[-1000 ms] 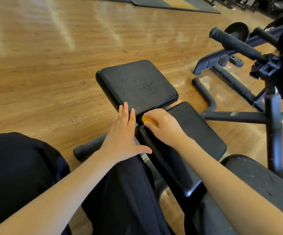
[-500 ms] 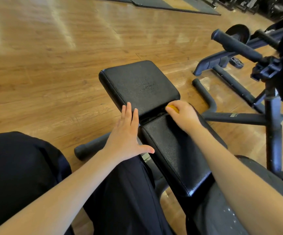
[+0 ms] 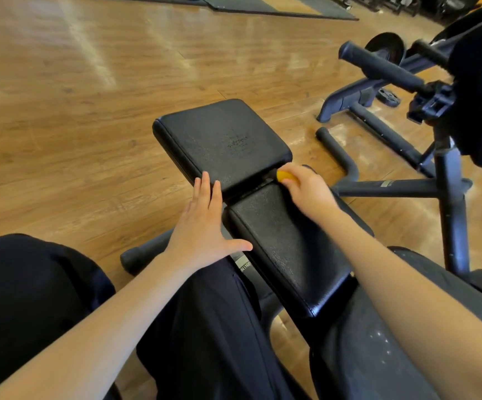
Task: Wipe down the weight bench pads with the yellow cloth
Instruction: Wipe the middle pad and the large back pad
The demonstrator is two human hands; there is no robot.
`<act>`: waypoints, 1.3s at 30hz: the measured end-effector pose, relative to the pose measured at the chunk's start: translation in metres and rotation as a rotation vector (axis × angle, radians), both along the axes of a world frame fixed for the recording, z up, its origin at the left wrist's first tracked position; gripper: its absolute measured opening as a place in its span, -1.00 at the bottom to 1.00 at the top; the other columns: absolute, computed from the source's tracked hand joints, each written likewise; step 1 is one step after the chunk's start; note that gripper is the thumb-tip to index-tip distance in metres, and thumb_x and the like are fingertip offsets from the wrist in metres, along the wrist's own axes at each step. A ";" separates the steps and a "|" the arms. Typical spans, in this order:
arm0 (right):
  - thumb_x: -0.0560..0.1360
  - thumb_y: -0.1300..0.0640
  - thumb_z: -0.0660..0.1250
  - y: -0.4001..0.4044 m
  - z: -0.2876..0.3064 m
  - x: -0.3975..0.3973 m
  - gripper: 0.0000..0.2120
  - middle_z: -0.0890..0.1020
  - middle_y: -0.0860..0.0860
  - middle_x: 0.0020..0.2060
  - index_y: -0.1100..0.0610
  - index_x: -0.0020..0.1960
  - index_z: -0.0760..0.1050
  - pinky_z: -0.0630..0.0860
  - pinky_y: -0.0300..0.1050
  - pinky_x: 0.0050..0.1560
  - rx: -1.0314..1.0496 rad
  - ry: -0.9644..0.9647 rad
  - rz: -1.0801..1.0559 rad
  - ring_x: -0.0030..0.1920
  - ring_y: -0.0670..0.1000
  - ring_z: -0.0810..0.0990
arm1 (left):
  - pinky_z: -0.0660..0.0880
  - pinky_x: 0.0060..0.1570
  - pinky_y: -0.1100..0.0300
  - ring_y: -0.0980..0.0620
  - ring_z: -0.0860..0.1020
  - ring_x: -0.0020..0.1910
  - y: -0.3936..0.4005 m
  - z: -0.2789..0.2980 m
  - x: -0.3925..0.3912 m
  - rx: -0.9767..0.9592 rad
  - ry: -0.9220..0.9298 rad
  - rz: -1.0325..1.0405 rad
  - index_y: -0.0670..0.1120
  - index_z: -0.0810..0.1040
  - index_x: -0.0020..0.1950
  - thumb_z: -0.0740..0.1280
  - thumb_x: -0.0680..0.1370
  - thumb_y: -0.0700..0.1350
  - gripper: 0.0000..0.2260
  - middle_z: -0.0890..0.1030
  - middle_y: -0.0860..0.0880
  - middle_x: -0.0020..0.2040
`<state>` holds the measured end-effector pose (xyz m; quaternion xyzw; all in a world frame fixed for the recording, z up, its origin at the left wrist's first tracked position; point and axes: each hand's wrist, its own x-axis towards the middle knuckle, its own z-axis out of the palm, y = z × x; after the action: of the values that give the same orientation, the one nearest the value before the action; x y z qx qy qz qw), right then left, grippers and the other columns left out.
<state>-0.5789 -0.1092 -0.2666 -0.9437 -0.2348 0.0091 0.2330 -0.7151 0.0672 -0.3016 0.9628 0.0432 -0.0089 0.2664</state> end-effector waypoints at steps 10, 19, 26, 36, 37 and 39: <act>0.57 0.15 0.12 -0.016 -0.019 0.001 -0.65 0.38 0.16 0.35 0.16 0.35 0.33 0.25 0.10 0.37 0.094 -0.040 -0.518 0.37 0.19 0.31 | -0.09 0.49 0.01 -0.04 -0.33 0.49 -0.014 0.001 -0.013 0.057 0.025 -0.041 -0.16 -0.25 0.52 0.31 0.38 0.34 0.04 -0.37 -0.13 0.50; 0.55 0.24 0.19 -0.008 -0.017 -0.132 -0.54 0.28 -0.10 0.42 0.06 0.42 0.24 0.01 -0.33 0.38 0.045 0.035 0.160 0.44 -0.17 0.11 | -0.04 0.48 -0.02 -0.07 -0.31 0.49 -0.019 0.005 -0.014 0.001 0.015 -0.037 -0.13 -0.12 0.54 0.39 0.38 0.25 -0.01 -0.33 -0.12 0.51; 0.56 0.23 0.16 -0.045 -0.014 -0.127 -0.59 0.29 -0.06 0.43 0.07 0.40 0.27 -0.04 -0.32 0.41 -0.024 0.022 0.048 0.45 -0.14 0.12 | -0.07 0.50 0.02 -0.04 -0.25 0.51 -0.021 0.007 -0.018 0.010 0.102 -0.122 -0.16 -0.27 0.51 0.43 0.32 0.26 0.12 -0.24 -0.09 0.54; 0.58 0.19 0.13 -0.013 -0.018 -0.161 -0.51 0.16 -0.05 0.48 0.06 0.48 0.10 0.08 -0.08 0.44 -0.162 -0.066 0.069 0.49 -0.03 0.05 | -0.08 0.49 0.06 -0.02 -0.25 0.51 -0.029 0.011 -0.019 -0.047 0.153 -0.105 -0.19 -0.35 0.48 0.49 0.28 0.22 0.20 -0.30 -0.10 0.52; 0.57 0.19 0.15 -0.026 -0.020 -0.167 -0.52 0.19 -0.06 0.47 0.05 0.47 0.13 0.07 -0.13 0.44 -0.129 -0.059 0.063 0.49 -0.03 0.07 | -0.08 0.48 0.06 -0.03 -0.24 0.51 -0.029 0.011 -0.019 -0.030 0.152 -0.111 -0.20 -0.35 0.48 0.48 0.28 0.23 0.20 -0.29 -0.11 0.52; 0.57 0.18 0.16 -0.051 -0.021 -0.166 -0.54 0.24 -0.07 0.45 0.04 0.44 0.19 0.00 -0.27 0.41 -0.041 -0.031 -0.014 0.48 -0.03 0.11 | -0.07 0.48 0.06 -0.06 -0.23 0.51 -0.030 0.011 -0.020 0.006 0.133 -0.120 -0.21 -0.35 0.48 0.45 0.29 0.26 0.19 -0.28 -0.14 0.53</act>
<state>-0.7450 -0.1600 -0.2873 -0.9499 -0.2315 -0.0022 0.2099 -0.7352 0.0370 -0.2904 0.9617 0.0033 -0.0887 0.2593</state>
